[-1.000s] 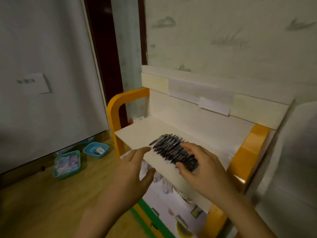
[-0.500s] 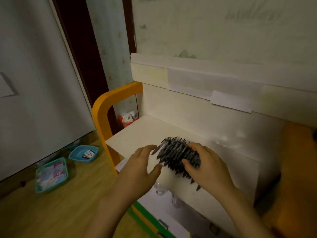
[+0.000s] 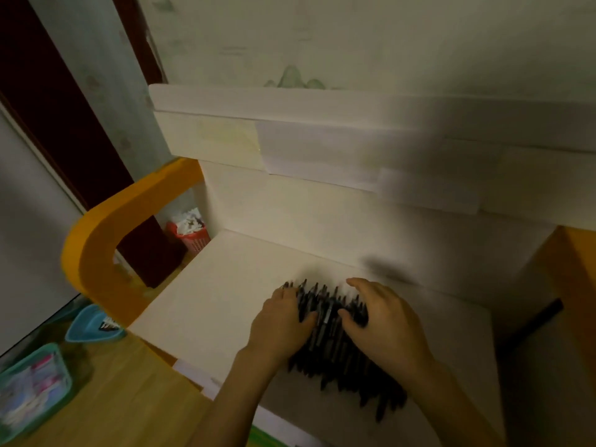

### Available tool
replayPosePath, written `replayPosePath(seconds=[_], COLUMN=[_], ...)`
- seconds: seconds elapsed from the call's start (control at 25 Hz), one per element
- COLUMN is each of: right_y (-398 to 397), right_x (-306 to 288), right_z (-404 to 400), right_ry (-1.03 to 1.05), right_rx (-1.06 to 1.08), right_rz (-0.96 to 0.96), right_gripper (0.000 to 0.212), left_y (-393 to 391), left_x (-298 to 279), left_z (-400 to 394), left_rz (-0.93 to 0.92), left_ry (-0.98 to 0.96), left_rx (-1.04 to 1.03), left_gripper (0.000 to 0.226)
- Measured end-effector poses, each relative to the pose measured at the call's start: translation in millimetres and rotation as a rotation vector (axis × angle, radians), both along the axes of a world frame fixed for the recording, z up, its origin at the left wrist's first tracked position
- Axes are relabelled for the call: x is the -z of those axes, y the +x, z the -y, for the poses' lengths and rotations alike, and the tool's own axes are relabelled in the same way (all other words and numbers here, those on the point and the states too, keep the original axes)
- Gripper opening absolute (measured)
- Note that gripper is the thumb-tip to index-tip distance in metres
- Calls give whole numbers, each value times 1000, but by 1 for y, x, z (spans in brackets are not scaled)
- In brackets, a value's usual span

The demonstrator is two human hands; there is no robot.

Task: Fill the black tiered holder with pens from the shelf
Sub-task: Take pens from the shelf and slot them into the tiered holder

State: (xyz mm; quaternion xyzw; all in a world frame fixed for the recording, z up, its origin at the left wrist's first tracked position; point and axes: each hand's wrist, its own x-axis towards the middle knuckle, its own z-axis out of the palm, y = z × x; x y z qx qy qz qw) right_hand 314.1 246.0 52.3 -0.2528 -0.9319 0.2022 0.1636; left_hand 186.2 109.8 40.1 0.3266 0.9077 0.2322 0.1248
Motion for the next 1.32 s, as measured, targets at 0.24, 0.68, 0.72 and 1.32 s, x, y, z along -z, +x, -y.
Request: replayPosePath(seconds=[0.24,0.68,0.72,1.32], right_y=[-14,-26,-25,-16], right_x=[9,14,15,7], right_z=[-6,7,8,15], right_ry=[-27,-61,-59,-36], right_rx=[52,113,116,171], right_rz=[45,47,53,71], right_gripper=[57,53,52,47], left_y=[-16,-26,-25,-16], left_x=[19,27,28,23], left_z=[-28,-40,-40,-44], left_rz=[-36,44,18,-109], left_ry=[-315,-237,-252,-334], left_rx=[-67,11,26,146], left_gripper=[101,86,85,63])
